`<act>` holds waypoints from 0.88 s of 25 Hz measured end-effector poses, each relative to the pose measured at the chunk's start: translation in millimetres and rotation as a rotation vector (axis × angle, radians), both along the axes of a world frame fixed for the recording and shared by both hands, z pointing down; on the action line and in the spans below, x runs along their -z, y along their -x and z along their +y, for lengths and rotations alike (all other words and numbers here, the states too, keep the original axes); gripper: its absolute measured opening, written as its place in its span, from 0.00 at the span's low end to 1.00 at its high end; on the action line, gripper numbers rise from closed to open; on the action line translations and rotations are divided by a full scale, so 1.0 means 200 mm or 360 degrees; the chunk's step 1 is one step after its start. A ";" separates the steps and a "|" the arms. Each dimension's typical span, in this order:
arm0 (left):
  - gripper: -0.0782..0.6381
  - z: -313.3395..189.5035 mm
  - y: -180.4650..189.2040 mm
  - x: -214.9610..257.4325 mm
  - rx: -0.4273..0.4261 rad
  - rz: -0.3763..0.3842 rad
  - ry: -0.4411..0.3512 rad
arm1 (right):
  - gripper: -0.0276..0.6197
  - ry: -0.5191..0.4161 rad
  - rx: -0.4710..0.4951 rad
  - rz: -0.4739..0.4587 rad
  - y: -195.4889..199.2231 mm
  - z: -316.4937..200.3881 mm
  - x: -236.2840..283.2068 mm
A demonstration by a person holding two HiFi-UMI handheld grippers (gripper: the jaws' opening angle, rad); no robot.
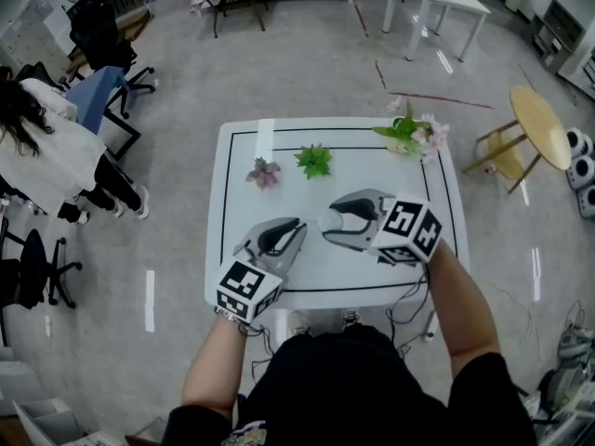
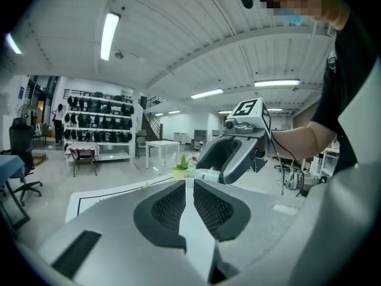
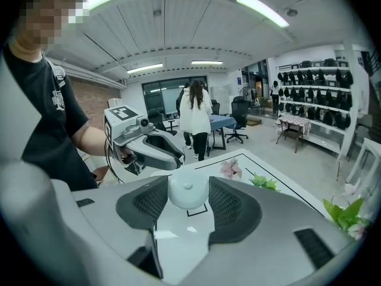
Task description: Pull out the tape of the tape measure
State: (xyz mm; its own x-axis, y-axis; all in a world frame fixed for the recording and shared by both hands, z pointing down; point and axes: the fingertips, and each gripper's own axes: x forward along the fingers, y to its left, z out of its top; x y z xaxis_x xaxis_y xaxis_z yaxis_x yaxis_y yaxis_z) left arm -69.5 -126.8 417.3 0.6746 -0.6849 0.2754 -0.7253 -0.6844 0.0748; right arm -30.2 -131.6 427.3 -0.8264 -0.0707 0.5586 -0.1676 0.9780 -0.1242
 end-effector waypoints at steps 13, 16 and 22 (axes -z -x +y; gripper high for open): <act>0.17 -0.05 0.03 -0.03 0.0220 0.0041 0.0127 | 0.37 0.0084 -0.0259 -0.0024 -0.02 -0.07 -0.05; 0.17 -0.06 0.07 -0.03 0.0315 0.0049 0.0143 | 0.37 0.0083 -0.0305 -0.0013 -0.02 -0.08 -0.06; 0.17 -0.08 0.17 -0.05 0.0448 0.0090 0.0194 | 0.37 0.0100 -0.0370 0.0001 -0.07 -0.09 -0.08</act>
State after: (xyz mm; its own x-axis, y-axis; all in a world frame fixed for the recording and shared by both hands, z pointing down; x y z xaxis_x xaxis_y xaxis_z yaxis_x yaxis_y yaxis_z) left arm -103.9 -141.9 427.1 0.4797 -0.8111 0.3347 -0.8774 -0.4407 0.1896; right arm -16.6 -149.8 443.5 -0.7916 -0.2240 0.5684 -0.3873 0.9035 -0.1833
